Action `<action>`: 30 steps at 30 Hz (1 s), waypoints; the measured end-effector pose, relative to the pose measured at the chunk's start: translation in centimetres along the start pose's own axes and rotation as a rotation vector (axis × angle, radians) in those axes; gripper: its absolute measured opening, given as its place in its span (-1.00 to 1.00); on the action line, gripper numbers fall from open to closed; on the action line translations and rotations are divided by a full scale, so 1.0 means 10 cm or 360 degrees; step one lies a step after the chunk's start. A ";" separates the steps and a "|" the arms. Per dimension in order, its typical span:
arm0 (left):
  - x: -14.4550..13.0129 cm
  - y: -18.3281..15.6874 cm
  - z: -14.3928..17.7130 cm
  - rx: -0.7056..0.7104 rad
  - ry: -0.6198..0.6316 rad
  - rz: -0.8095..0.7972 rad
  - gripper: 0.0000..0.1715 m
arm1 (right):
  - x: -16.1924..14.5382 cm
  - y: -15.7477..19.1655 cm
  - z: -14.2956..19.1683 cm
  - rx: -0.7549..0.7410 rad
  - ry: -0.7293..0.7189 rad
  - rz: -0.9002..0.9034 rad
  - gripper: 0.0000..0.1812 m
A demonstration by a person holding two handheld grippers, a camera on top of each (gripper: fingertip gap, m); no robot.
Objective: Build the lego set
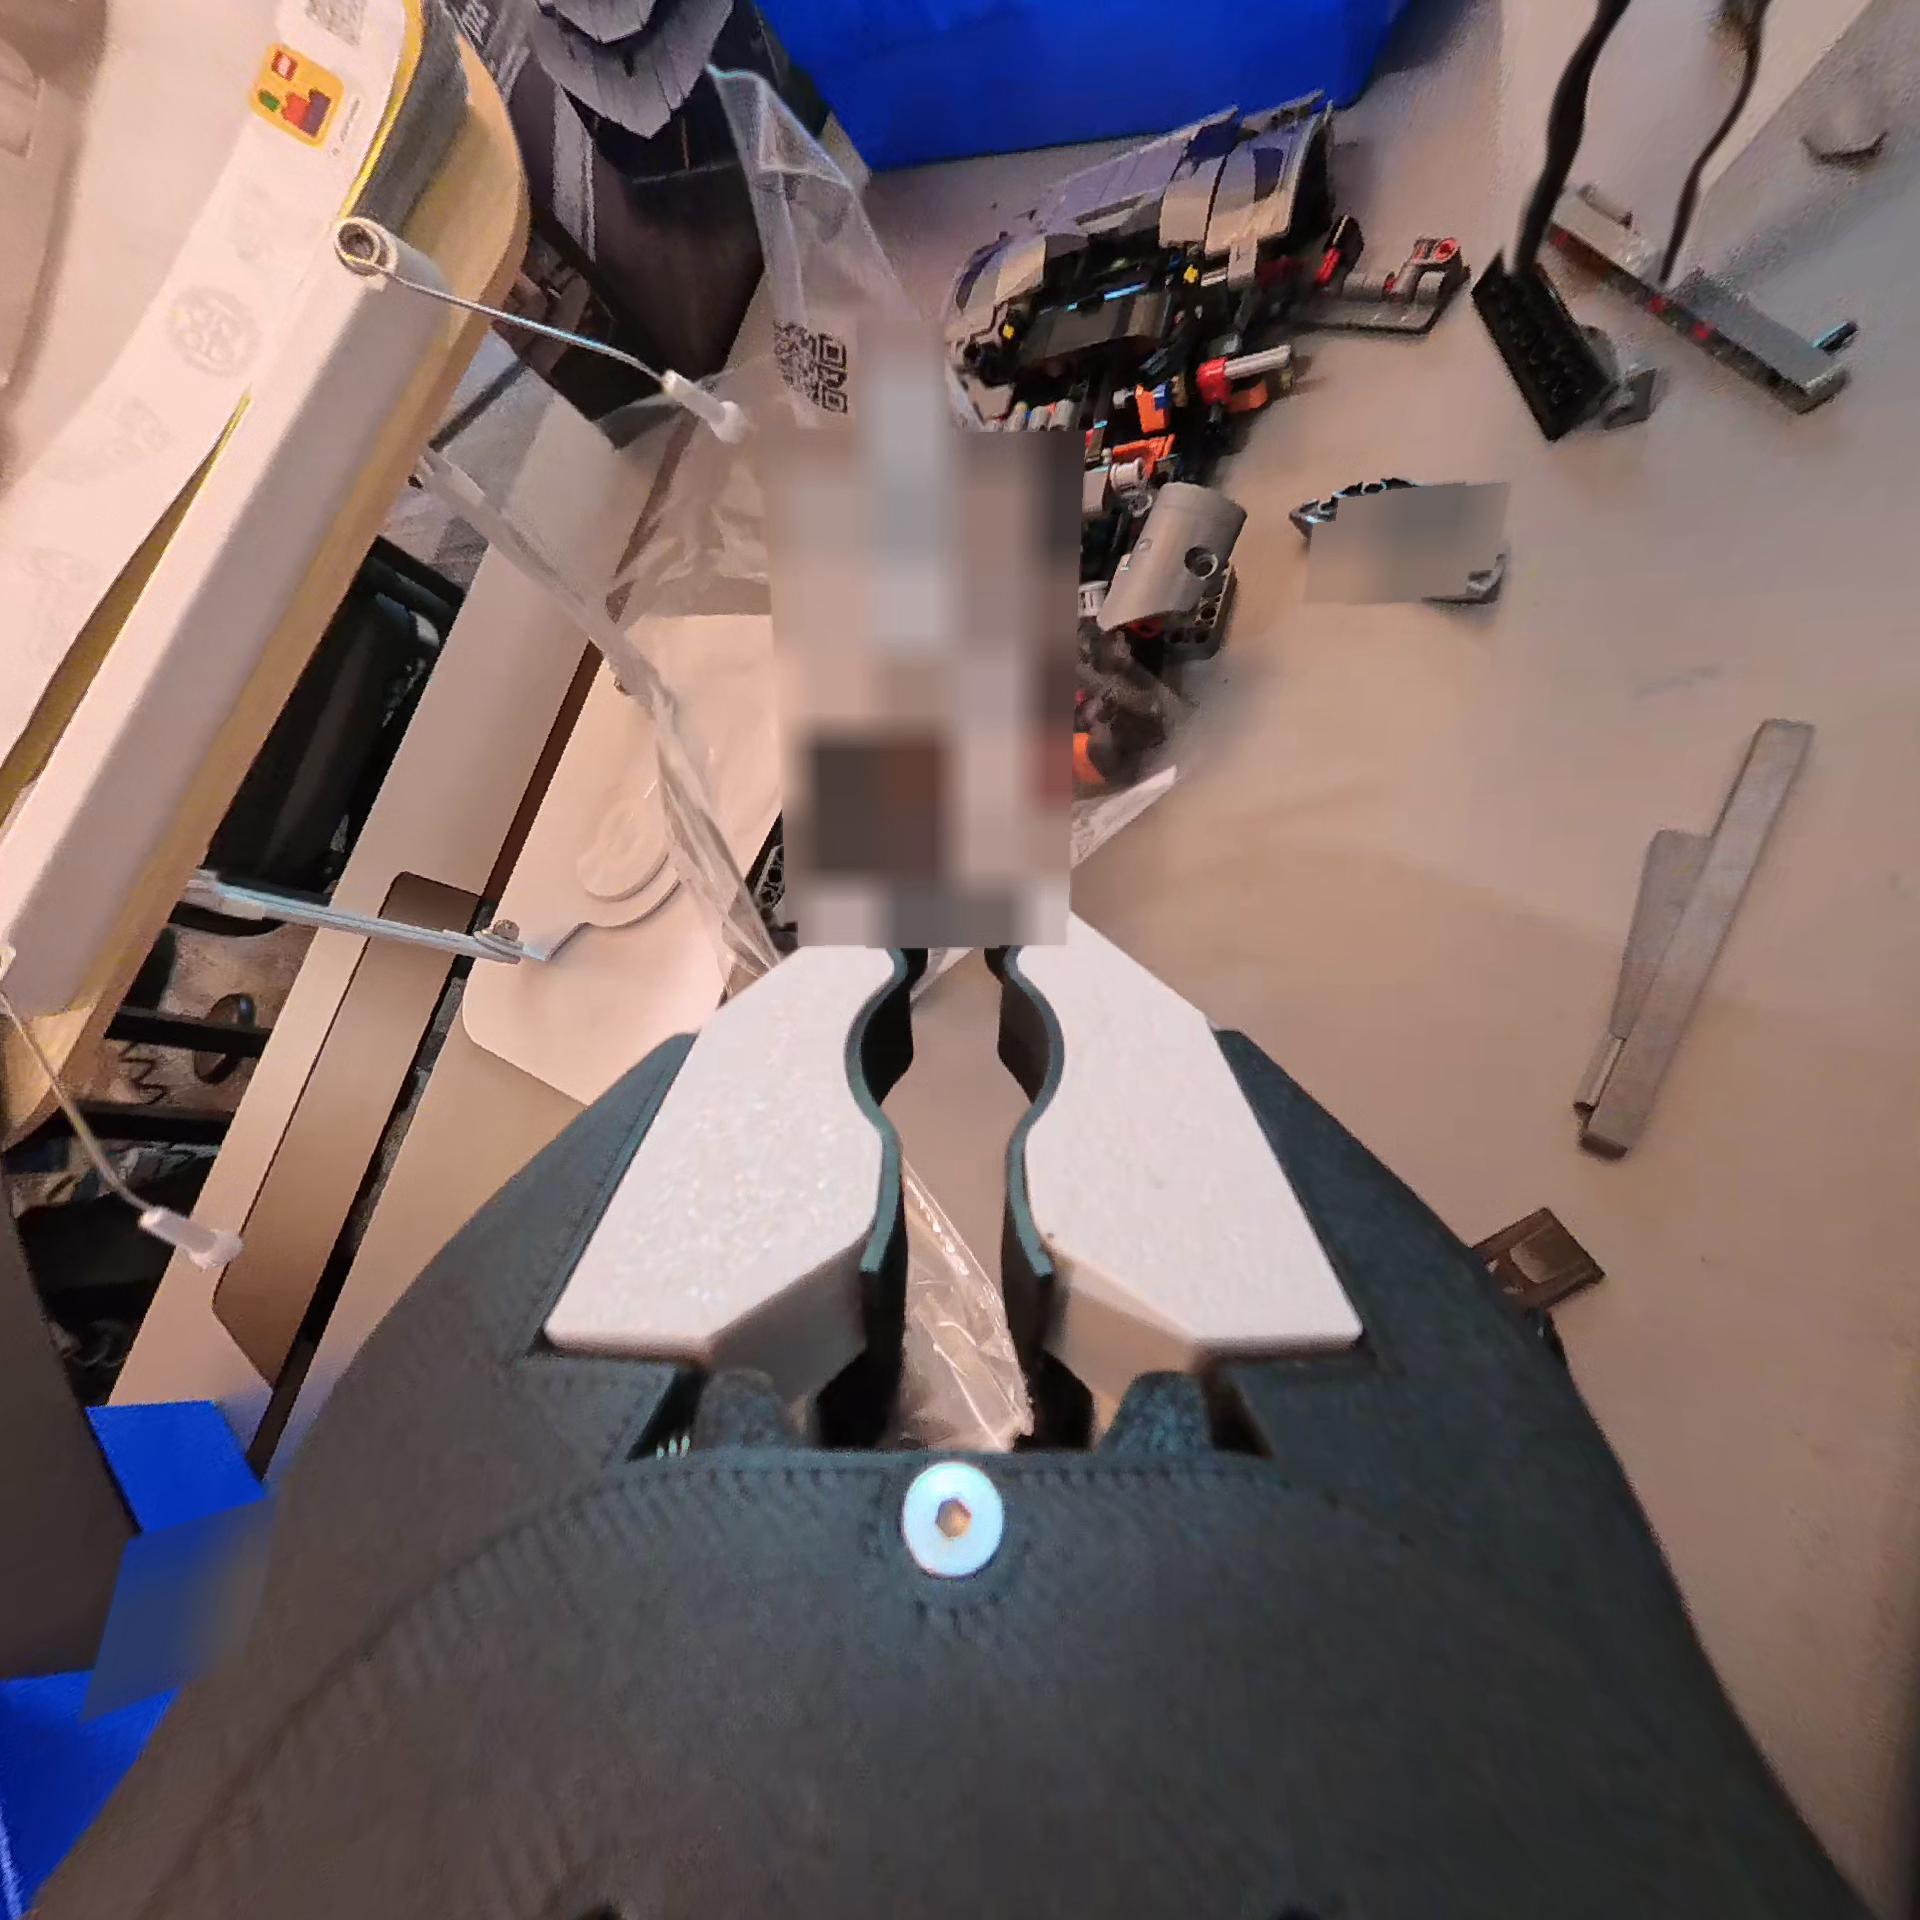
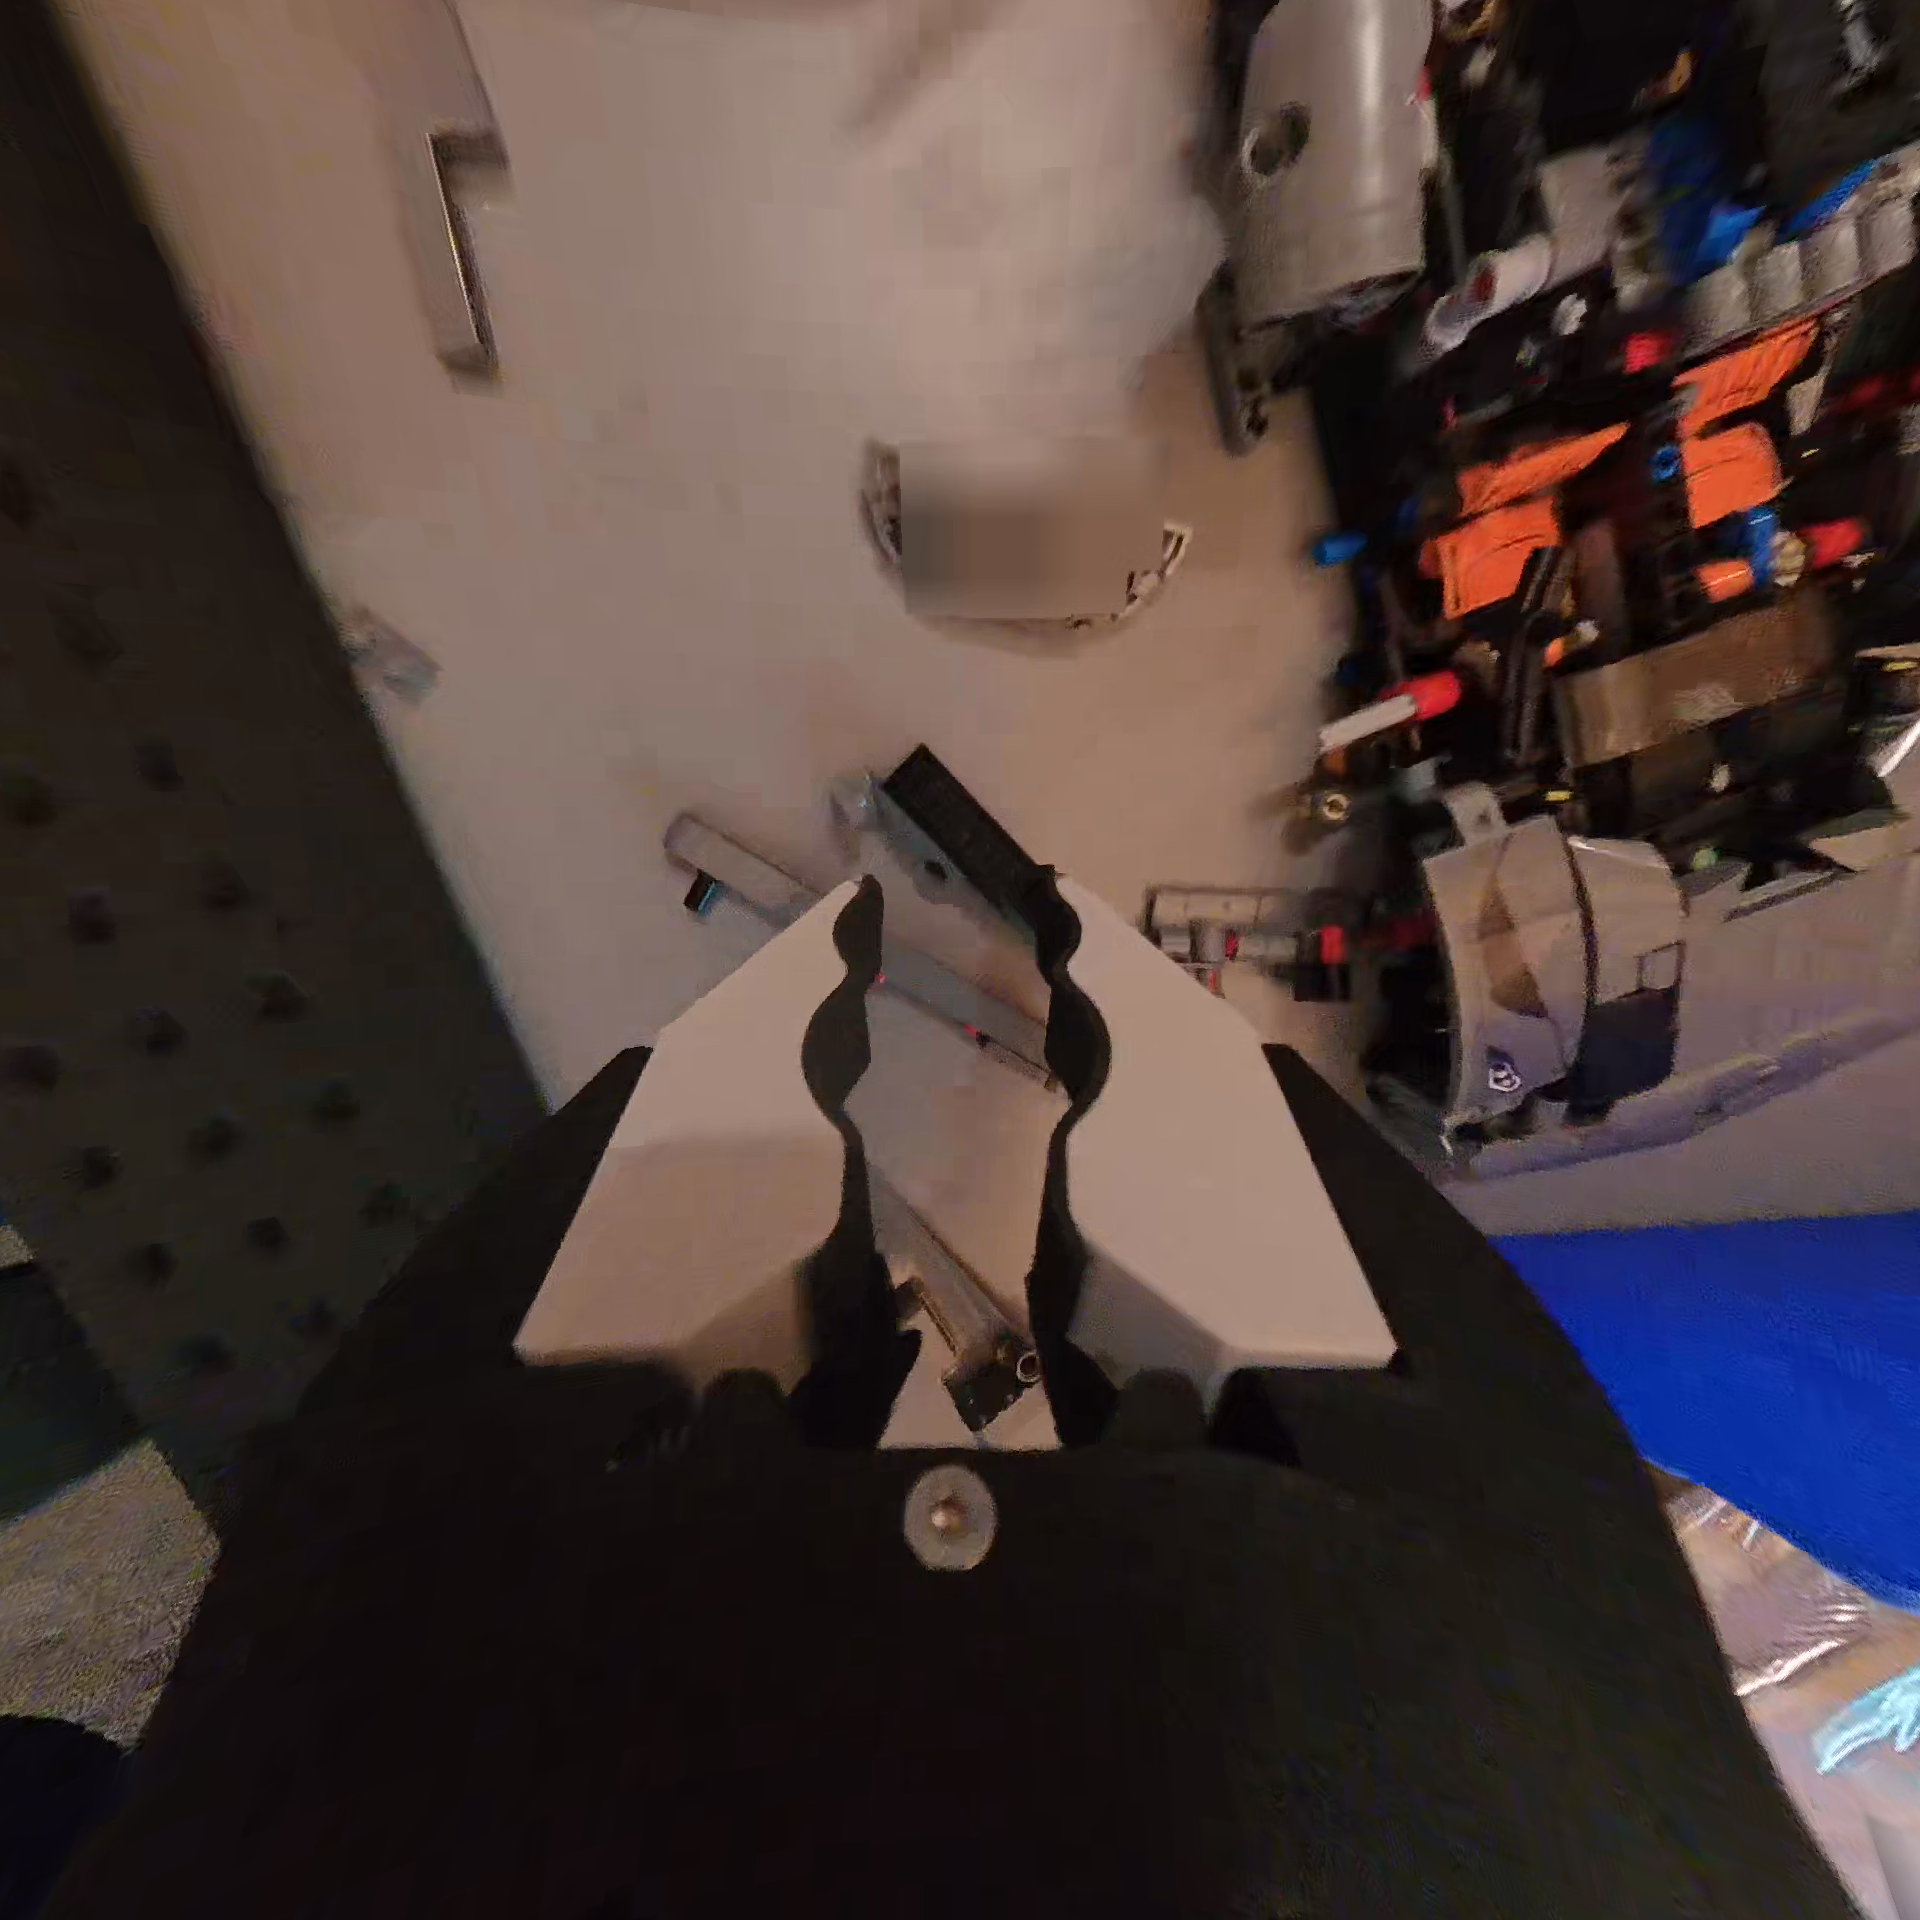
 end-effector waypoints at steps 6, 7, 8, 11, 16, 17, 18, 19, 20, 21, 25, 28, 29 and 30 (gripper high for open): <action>0.06 -0.04 -0.01 -0.0009 -0.0044 -0.0033 -0.85 | -0.04 -0.10 -0.08 0.0005 -0.0095 -0.0012 -0.97; 0.10 -0.04 0.00 -0.0008 -0.0070 -0.0044 -0.83 | -0.02 -0.11 -0.06 0.0001 -0.0120 -0.0044 -0.98; 0.16 -0.05 0.01 -0.0003 -0.0106 -0.0052 -0.79 | -0.01 -0.12 -0.04 0.0011 -0.0144 -0.0097 -0.98; 0.33 -0.10 0.02 0.0004 -0.0202 -0.0097 -0.73 | 0.11 -0.14 0.04 0.0053 -0.0305 -0.0261 -0.98; 0.66 -0.38 -0.10 -0.0037 -0.0308 -0.0297 -0.62 | 0.46 -0.05 0.22 0.0351 -0.0654 -0.0581 -0.98; 0.72 -0.47 -0.15 -0.0061 -0.0317 -0.0366 -0.62 | 0.51 -0.03 0.23 0.0400 -0.0675 -0.0618 -0.98; 0.78 -0.57 -0.20 -0.0073 -0.0317 -0.0438 -0.61 | 0.54 -0.02 0.23 0.0435 -0.0661 -0.0647 -0.98; 0.83 -0.67 -0.25 -0.0093 -0.0313 -0.0508 -0.60 | 0.56 0.01 0.22 0.0465 -0.0629 -0.0648 -0.98; 0.88 -0.79 -0.31 -0.0128 -0.0316 -0.0576 -0.59 | 0.59 0.04 0.21 0.0488 -0.0603 -0.0630 -0.98; 0.91 -0.90 -0.37 -0.0147 -0.0314 -0.0647 -0.59 | 0.63 0.08 0.20 0.0512 -0.0576 -0.0616 -0.98; 0.80 -1.15 -0.63 -0.0193 -0.0167 -0.0877 -0.65 | 0.72 0.18 0.13 0.0566 -0.0460 -0.0556 -0.98; 0.71 -1.20 -0.70 -0.0227 -0.0127 -0.0905 -0.80 | 0.77 0.21 0.10 0.0605 -0.0440 -0.0527 -0.98; 0.70 -1.20 -0.71 -0.0232 -0.0130 -0.0897 -0.81 | 0.76 0.20 0.09 0.0603 -0.0428 -0.0519 -0.98; 0.68 -1.21 -0.72 -0.0237 -0.0125 -0.0888 -0.81 | 0.76 0.19 0.08 0.0592 -0.0421 -0.0502 -0.98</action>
Point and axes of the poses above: each gripper's, where its closed fingertips meet, z back along the fingers, x out of its top, y = z × x across the jaws, the point moved 2 cm from there along z, back along the fingers, and after that the axes turned 12 degrees about -y, right-handed, at the moved point
